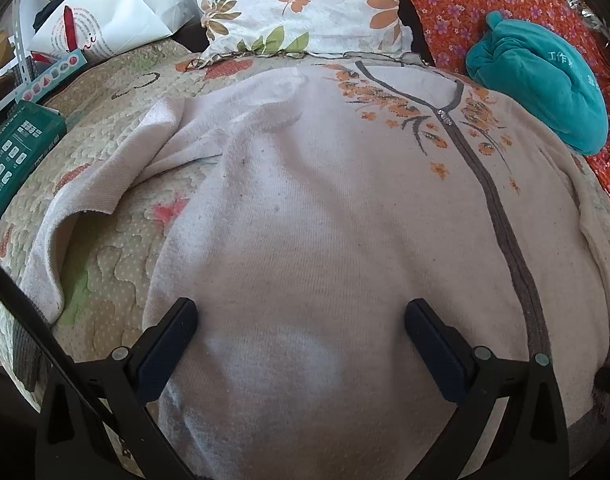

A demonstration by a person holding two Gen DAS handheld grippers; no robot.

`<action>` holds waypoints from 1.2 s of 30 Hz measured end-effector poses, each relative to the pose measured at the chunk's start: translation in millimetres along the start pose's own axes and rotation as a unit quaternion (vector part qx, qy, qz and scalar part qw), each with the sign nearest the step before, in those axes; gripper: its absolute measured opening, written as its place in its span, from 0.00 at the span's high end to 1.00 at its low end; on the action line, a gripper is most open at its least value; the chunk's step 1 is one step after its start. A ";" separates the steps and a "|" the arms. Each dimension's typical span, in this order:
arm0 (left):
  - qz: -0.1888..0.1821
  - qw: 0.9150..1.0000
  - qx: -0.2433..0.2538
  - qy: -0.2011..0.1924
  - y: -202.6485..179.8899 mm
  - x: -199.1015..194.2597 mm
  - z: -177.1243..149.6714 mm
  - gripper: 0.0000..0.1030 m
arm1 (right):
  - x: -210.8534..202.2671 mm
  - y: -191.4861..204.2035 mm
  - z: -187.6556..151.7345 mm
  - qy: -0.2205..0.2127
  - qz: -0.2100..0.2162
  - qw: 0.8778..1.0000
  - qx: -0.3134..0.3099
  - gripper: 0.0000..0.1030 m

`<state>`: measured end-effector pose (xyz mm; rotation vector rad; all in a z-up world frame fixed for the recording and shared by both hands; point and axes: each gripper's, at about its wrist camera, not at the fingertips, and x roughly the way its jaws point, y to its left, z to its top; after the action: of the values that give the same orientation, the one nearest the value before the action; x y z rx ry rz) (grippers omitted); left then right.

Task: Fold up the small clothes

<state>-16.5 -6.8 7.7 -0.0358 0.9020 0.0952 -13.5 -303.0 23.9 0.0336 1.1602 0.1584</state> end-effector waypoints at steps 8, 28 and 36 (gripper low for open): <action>0.000 1.000 0.001 -0.002 -0.5 -0.2 -0.6 0.00 | -74.5 -91.5 24.3 -0.060 -0.030 0.995 0.074 0.95; 0.000 1.000 0.001 -0.007 -1.3 -0.7 -2.0 0.00 | -118.3 -298.3 63.4 -0.092 -0.267 0.926 0.251 0.95; -0.003 1.000 0.001 0.000 -1.2 -0.7 -0.7 0.00 | -96.7 -282.0 45.7 -0.054 -0.234 0.942 0.236 0.52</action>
<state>-17.4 -8.1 7.8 -0.0359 0.9013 0.0886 20.9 -592.9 99.6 0.1856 1.0453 -0.5399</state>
